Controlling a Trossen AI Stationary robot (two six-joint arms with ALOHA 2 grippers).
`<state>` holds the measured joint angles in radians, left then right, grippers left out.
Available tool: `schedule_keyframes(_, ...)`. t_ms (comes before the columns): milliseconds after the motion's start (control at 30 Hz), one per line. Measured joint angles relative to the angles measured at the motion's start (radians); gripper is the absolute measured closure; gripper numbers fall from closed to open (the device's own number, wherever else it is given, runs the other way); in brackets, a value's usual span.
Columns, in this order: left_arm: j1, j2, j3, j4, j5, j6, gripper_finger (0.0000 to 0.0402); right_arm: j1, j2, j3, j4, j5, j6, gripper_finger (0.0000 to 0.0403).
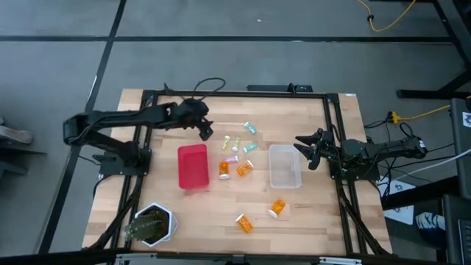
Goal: Pick and place medicine bottles into bin by pill shape (circle, oval)
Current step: Put the big orange pill bottle into the red bin
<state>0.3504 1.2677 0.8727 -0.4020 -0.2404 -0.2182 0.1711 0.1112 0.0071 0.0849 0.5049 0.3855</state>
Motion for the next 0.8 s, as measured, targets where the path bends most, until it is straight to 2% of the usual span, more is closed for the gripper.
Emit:
schedule_keyframes(100, 0.032, 0.029, 0.013, -0.039, 0.064, 0.055, 0.0190, 0.000, 0.000, 0.000, 0.000, 0.000, 0.000, 0.0209)
schedule_keyframes(433, 0.225, 0.037, 0.013, -0.040, 0.508, 0.097, 0.0190, 0.000, 0.000, 0.000, 0.000, 0.000, 0.000, 0.0209)
schedule_keyframes(500, 0.263, 0.037, 0.013, -0.044, 0.560, 0.097, 0.0190, 0.000, 0.000, 0.000, 0.000, 0.000, 0.003, 0.0209)
schedule_keyframes(633, 0.291, 0.037, 0.013, -0.084, 0.544, 0.073, 0.0190, 0.000, 0.000, 0.000, 0.000, 0.000, -0.002, 0.0209)
schedule_keyframes(800, 0.278, 0.037, 0.013, -0.089, 0.437, 0.071, 0.0190, 0.000, 0.000, 0.000, 0.000, -0.001, 0.002, 0.0209)
